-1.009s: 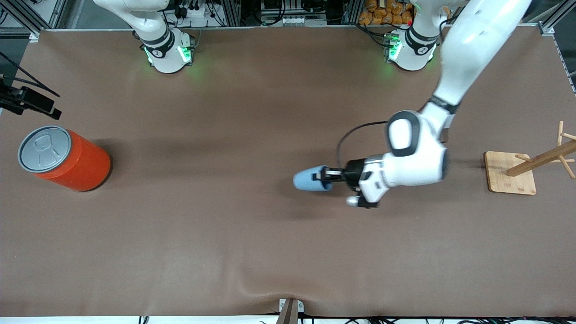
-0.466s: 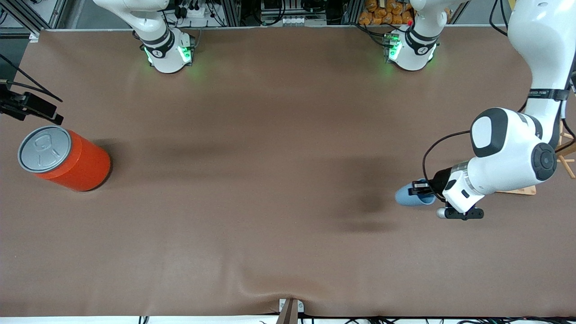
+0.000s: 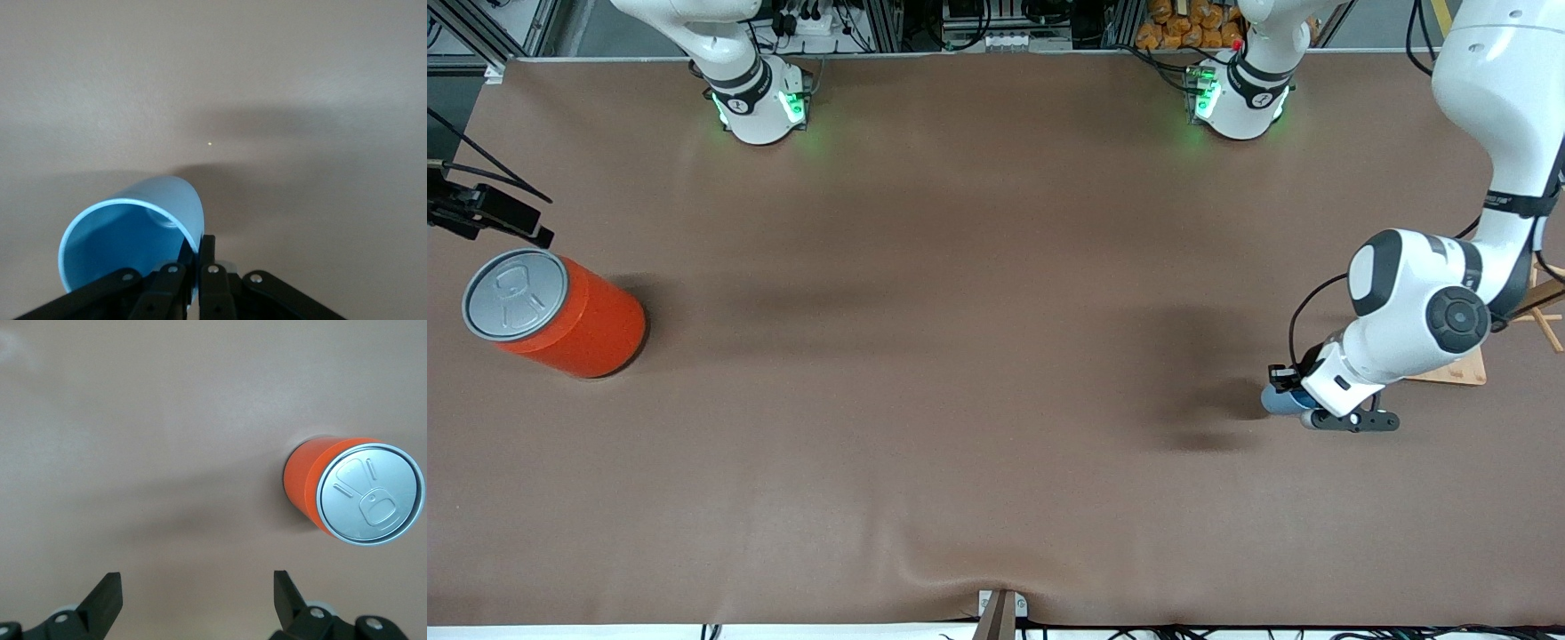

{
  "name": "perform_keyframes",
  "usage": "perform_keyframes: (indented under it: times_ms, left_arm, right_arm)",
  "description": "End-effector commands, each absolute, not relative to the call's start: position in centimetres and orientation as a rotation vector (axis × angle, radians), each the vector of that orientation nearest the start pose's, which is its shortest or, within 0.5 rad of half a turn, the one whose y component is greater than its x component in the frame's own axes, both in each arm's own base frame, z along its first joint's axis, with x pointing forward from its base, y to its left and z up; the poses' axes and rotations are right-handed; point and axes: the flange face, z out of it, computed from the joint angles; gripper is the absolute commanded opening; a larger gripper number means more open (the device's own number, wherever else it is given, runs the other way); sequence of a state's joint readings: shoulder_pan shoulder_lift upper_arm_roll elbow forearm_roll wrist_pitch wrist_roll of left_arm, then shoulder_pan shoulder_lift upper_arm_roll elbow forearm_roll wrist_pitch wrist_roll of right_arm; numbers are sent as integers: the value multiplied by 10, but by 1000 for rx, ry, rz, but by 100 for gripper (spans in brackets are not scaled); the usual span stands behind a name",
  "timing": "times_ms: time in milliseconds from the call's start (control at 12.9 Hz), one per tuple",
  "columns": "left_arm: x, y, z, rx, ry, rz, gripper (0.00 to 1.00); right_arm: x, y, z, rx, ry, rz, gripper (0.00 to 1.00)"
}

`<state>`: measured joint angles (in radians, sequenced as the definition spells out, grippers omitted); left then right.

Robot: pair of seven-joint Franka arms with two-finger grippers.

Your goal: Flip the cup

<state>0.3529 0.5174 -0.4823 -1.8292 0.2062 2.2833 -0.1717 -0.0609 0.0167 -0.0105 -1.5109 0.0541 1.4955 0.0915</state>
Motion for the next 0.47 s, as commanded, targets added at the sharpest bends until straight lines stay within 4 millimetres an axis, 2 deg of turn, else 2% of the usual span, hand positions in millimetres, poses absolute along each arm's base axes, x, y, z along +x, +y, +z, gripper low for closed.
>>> perform_keyframes:
  times_ms: [0, 78, 155, 233, 388]
  left_arm:
    - [635, -62, 278, -3173, 68, -25, 45]
    - [636, -60, 280, -3172, 62, -28, 99]
    - [639, -57, 291, -3164, 61, -41, 100]
    - [645, -53, 314, -3148, 58, -57, 100]
    - [666, -45, 376, -3122, 94, -101, 100]
  right_arm:
    - [553, -32, 638, -3082, 259, 44, 100]
    - [553, -32, 638, -3082, 256, 44, 100]
    - [553, -32, 638, -3084, 256, 44, 100]
    - [553, -32, 638, -3088, 257, 44, 100]
    - [553, -30, 638, -3089, 250, 44, 100]
